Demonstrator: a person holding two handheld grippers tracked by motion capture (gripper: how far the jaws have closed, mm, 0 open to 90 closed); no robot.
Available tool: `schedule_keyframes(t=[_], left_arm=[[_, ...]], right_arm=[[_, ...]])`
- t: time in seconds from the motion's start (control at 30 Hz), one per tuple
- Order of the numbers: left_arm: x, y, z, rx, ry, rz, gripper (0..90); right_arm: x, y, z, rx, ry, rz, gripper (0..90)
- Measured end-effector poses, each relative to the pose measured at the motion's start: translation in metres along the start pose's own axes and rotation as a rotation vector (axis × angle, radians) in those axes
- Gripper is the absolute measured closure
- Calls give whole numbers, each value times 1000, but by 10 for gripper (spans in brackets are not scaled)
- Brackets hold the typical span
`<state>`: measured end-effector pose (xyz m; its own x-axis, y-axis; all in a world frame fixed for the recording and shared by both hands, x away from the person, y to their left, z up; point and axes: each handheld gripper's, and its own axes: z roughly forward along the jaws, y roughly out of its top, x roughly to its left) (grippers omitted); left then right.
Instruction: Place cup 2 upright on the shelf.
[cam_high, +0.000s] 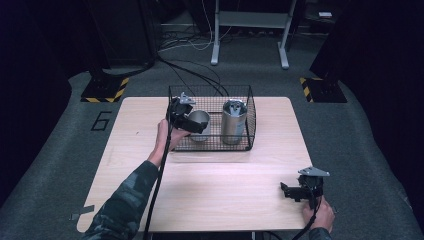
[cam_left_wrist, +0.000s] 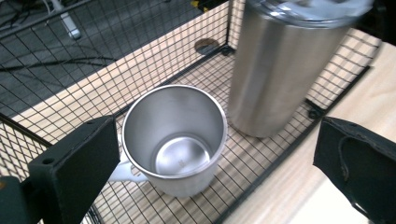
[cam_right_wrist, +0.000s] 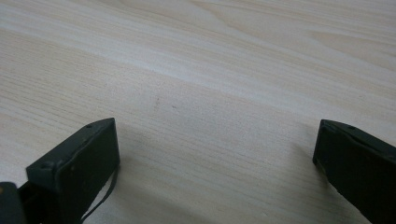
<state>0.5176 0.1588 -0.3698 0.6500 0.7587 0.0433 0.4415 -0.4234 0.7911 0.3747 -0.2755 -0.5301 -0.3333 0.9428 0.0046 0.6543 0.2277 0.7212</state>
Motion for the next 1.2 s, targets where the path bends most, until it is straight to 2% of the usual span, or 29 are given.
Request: schedule_keyframes(t=[0.2, 0.4, 0.43, 0.5, 0.57, 0.8, 1.0, 1.2], left_arm=[[-10, -8, -21, -13, -1, 37, 3], [-10, -8, -21, -13, -1, 37, 3], [-16, -27, -44, -9, 29, 72, 3], [-16, -27, -44, -9, 29, 72, 7], [-17, -37, -55, -17, 46, 75, 9], [-16, -57, -70, -33, 60, 52, 9], [-19, -86, -82, -33, 75, 22, 10], [-18, -118, -90, -13, 101, 2, 9]], right_arm=[[0, 0, 0, 0, 0, 0, 0], [0, 0, 0, 0, 0, 0, 0], [0, 0, 0, 0, 0, 0, 0], [0, 0, 0, 0, 0, 0, 0], [0, 0, 0, 0, 0, 0, 0], [0, 0, 0, 0, 0, 0, 0], [0, 0, 0, 0, 0, 1, 0], [0, 0, 0, 0, 0, 0, 0]])
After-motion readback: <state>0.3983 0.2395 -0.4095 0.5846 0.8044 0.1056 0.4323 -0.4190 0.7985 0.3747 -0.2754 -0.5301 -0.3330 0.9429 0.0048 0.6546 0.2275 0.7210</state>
